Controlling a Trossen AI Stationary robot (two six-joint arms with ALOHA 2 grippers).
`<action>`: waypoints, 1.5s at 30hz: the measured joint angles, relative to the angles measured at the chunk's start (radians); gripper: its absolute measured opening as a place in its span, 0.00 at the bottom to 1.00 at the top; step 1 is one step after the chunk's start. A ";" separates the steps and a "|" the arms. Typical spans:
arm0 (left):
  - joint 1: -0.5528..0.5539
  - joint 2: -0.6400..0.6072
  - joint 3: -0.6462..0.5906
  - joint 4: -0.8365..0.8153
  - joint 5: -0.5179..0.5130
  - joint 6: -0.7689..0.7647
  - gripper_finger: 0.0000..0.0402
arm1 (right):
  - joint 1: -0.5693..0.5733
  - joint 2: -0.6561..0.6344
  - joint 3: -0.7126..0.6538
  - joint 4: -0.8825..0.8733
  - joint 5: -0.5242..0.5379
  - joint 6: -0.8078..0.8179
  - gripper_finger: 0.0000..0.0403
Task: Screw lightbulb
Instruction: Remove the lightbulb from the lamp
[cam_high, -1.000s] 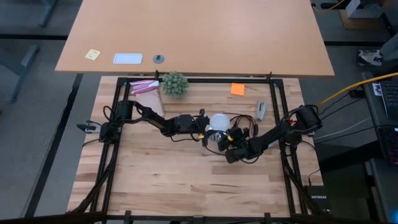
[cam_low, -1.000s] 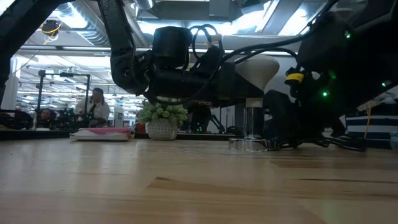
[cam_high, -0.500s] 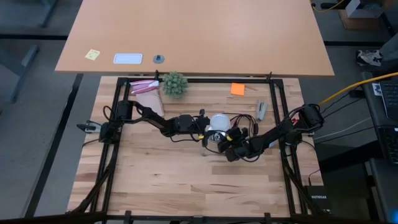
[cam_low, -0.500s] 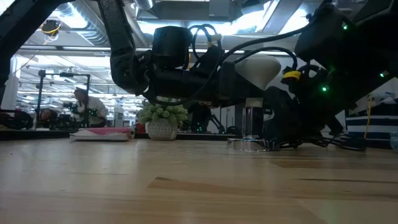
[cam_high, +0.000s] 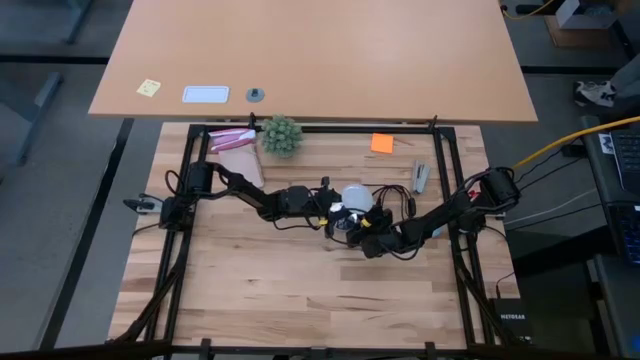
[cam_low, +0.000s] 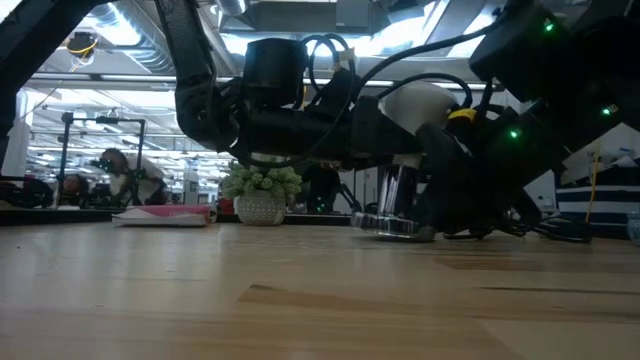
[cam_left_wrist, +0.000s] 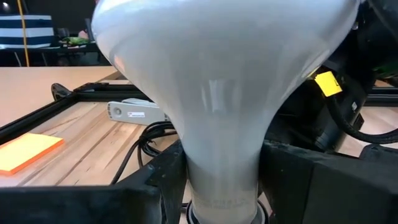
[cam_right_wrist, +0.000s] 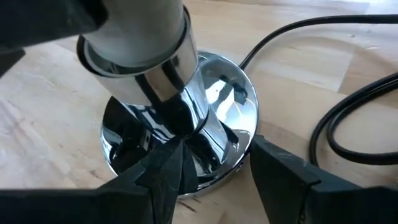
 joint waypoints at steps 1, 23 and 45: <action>0.000 0.000 0.000 0.000 -0.001 0.000 0.40 | 0.000 0.000 0.000 0.008 -0.005 0.000 0.47; 0.002 -0.001 0.002 0.007 -0.026 0.020 0.40 | 0.082 -0.083 0.005 0.015 -0.017 -0.091 0.47; 0.000 -0.011 0.000 -0.002 -0.007 -0.017 0.40 | 0.026 -0.355 0.003 -0.828 0.290 -0.136 0.47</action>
